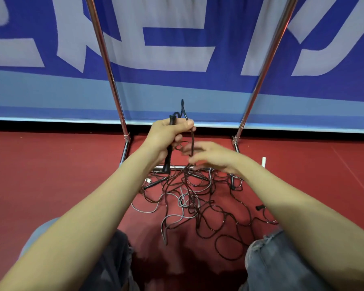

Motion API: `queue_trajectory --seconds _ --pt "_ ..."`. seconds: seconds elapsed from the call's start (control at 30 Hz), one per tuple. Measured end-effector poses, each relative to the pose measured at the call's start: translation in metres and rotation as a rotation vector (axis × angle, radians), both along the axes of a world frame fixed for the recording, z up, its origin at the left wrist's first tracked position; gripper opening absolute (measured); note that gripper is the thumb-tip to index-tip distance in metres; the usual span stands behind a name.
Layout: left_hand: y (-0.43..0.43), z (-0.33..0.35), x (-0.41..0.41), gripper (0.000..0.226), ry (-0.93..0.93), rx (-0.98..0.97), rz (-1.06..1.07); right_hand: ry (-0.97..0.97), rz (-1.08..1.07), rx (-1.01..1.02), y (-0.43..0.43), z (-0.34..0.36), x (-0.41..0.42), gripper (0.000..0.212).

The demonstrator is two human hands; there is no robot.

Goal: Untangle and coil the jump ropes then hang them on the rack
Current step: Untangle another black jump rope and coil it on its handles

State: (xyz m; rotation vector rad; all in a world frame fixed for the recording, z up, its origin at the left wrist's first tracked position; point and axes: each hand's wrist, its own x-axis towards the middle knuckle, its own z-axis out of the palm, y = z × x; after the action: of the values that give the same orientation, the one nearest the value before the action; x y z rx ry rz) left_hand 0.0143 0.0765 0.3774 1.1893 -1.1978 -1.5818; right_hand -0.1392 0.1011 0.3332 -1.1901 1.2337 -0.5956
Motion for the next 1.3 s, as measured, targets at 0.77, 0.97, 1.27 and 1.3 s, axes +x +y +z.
queue_trajectory --seconds 0.77,0.97,1.27,1.3 --pt "0.001 -0.037 -0.005 0.006 -0.205 -0.229 -0.026 -0.198 -0.300 0.195 -0.012 0.022 -0.041 0.055" --pt "0.004 -0.023 -0.015 0.005 0.092 -0.013 -0.031 -0.042 -0.037 0.143 -0.005 -0.005 -0.028 0.023" --pt "-0.018 -0.013 0.004 0.005 0.240 0.083 0.117 0.683 0.332 -0.086 0.003 -0.030 -0.027 0.024" --pt "-0.020 -0.016 0.007 0.006 0.139 0.041 0.112 0.684 0.242 -0.101 0.000 -0.029 -0.031 0.023"
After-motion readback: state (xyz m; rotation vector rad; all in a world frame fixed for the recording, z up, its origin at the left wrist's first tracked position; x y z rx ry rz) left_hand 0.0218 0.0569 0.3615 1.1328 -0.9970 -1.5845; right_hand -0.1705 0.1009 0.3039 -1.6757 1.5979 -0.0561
